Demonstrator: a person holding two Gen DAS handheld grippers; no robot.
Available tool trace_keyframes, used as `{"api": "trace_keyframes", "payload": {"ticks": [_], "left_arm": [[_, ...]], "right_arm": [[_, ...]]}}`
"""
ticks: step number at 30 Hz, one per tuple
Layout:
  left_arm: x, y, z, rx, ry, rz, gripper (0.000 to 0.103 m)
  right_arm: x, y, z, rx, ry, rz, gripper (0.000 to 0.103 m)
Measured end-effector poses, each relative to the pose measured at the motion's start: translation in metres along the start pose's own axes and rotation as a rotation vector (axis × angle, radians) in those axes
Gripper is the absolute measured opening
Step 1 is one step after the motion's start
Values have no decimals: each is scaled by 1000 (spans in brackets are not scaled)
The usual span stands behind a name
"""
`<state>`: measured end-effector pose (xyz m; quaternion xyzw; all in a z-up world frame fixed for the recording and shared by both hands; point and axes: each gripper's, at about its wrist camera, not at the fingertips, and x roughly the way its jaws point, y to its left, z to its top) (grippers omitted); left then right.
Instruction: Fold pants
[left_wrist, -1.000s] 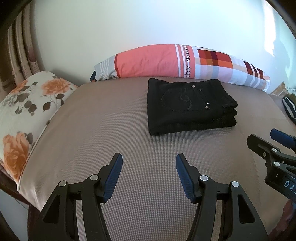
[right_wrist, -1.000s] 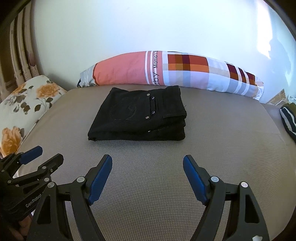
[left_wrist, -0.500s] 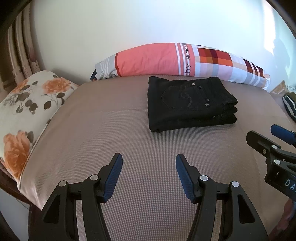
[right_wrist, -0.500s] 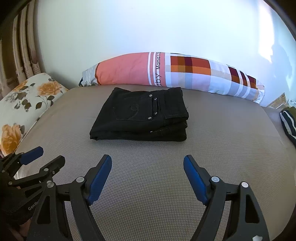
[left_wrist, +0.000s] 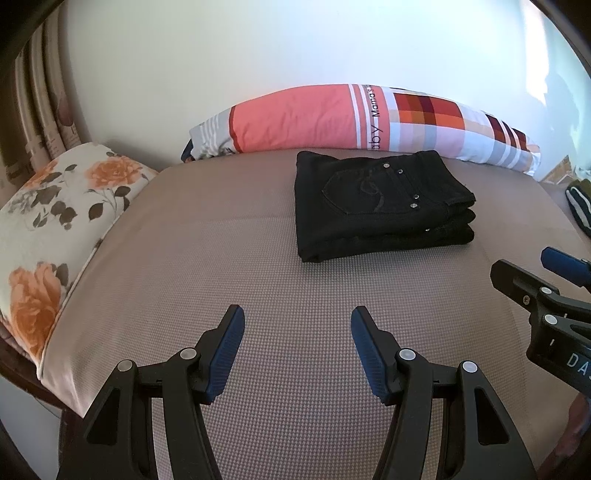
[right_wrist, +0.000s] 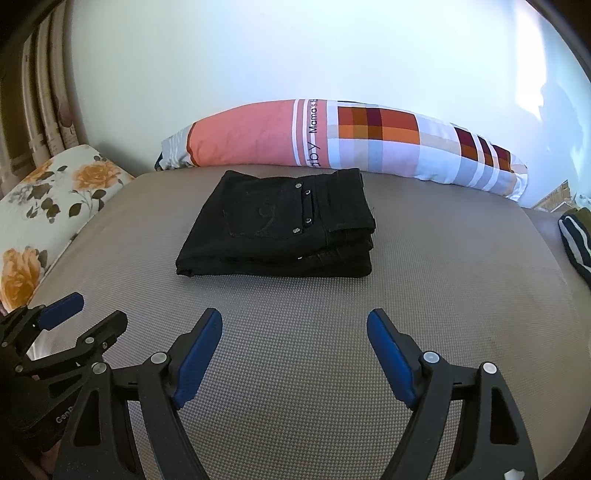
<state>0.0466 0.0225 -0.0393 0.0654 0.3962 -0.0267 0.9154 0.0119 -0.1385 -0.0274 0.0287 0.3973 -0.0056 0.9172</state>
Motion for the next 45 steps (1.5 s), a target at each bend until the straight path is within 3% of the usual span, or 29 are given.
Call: {"api": "trace_keyframes", "payload": {"ticks": [45], "left_arm": [[6,-2,-1,24,7,-18,61]], "right_arm": [[6,-4,-2,-1,16,-5,78]]}}
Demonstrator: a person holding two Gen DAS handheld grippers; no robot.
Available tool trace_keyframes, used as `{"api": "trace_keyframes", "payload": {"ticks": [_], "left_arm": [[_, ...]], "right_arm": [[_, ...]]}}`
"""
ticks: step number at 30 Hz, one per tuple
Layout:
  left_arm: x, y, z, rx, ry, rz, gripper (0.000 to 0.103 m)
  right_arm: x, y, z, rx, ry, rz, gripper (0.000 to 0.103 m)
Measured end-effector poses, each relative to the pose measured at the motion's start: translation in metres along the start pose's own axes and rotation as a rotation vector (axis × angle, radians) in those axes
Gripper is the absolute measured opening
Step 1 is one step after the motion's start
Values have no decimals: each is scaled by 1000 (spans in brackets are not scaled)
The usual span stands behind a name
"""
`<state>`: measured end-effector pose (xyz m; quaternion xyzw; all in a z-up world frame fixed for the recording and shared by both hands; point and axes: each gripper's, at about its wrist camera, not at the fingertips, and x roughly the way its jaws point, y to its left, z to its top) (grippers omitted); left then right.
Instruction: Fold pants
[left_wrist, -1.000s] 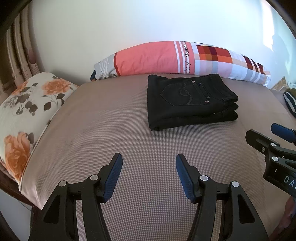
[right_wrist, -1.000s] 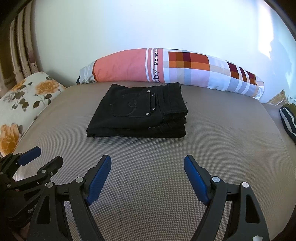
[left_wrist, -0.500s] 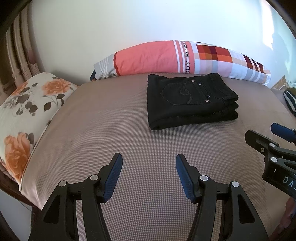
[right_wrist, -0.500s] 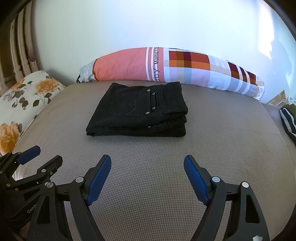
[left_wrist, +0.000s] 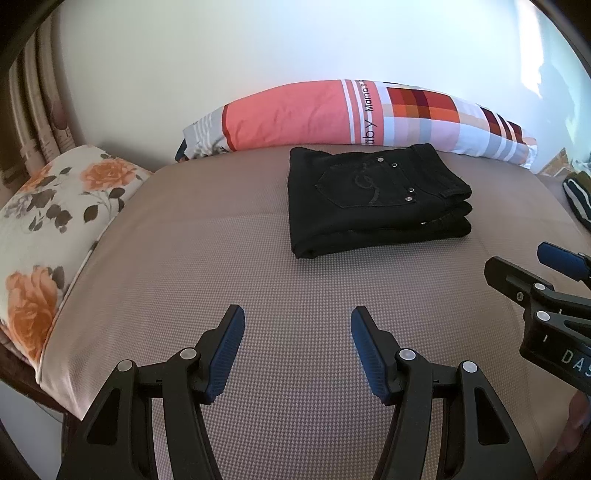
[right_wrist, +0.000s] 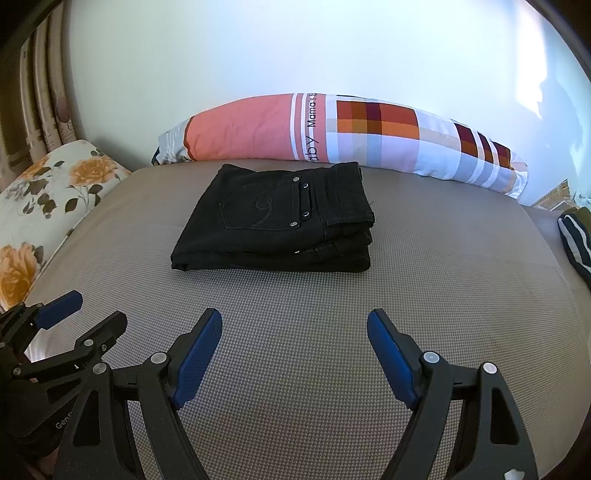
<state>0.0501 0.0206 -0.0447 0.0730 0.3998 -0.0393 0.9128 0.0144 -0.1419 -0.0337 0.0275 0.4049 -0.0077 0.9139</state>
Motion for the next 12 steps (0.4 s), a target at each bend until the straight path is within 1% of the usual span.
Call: {"api": "trace_keyframes", "payload": {"ticks": [12], "left_arm": [[0,0,2,9,3,-7,61]], "right_arm": [[0,0,0,0,0,-5,79]]}}
